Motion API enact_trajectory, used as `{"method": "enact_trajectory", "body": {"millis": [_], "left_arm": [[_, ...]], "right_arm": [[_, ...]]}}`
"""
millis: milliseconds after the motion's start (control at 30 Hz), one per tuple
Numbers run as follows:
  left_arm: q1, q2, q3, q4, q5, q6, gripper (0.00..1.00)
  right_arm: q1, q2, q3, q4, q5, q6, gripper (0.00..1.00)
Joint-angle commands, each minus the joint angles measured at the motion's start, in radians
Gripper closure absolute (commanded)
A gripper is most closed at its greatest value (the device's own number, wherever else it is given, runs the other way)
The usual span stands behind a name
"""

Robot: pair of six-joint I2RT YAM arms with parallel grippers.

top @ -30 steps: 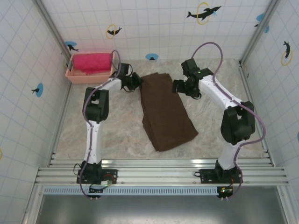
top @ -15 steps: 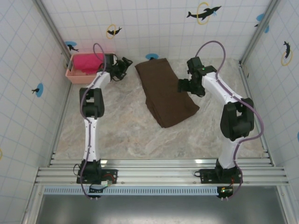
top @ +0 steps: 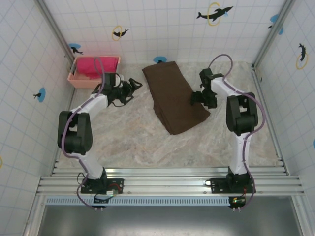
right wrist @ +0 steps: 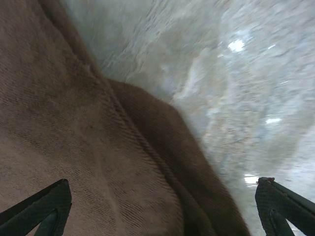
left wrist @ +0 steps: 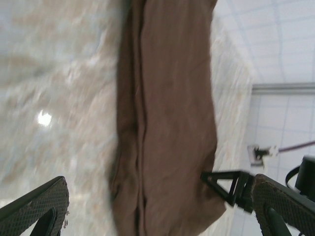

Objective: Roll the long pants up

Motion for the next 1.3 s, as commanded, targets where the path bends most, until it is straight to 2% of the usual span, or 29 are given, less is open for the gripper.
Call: {"method": "enact_trajectory", "body": {"millis": [0, 100, 267, 400, 700, 967, 1033, 1267], "left_arm": [[-0.030, -0.083, -0.060, -0.076, -0.029, 0.047, 0.03], [-0.063, -0.133, -0.112, -0.124, -0.068, 0.059, 0.03], [-0.104, -0.197, -0.233, -0.126, -0.103, 0.005, 0.03], [-0.138, -0.285, -0.336, -0.116, -0.162, -0.049, 0.03], [-0.232, -0.488, -0.559, -0.056, -0.273, -0.249, 0.03], [-0.352, -0.560, -0.727, 0.146, -0.409, -0.495, 0.03], [-0.384, -0.550, -0.760, 0.220, -0.449, -0.552, 0.03], [-0.508, -0.500, -0.794, 0.353, -0.590, -0.683, 0.03]], "right_arm": [[0.046, 0.000, -0.024, 0.009, -0.078, 0.023, 0.00], [0.090, -0.015, -0.069, 0.008, -0.116, 0.039, 0.01], [0.161, -0.073, -0.161, 0.047, -0.174, 0.098, 0.01], [0.235, -0.104, -0.186, 0.054, -0.176, 0.121, 0.01], [0.339, -0.166, -0.171, 0.100, -0.208, 0.184, 0.02], [0.339, -0.226, -0.158, 0.090, -0.218, 0.167, 0.01], [0.338, -0.245, -0.142, 0.045, -0.194, 0.135, 0.01], [0.316, -0.315, -0.058, -0.205, 0.118, -0.029, 0.01]]}}
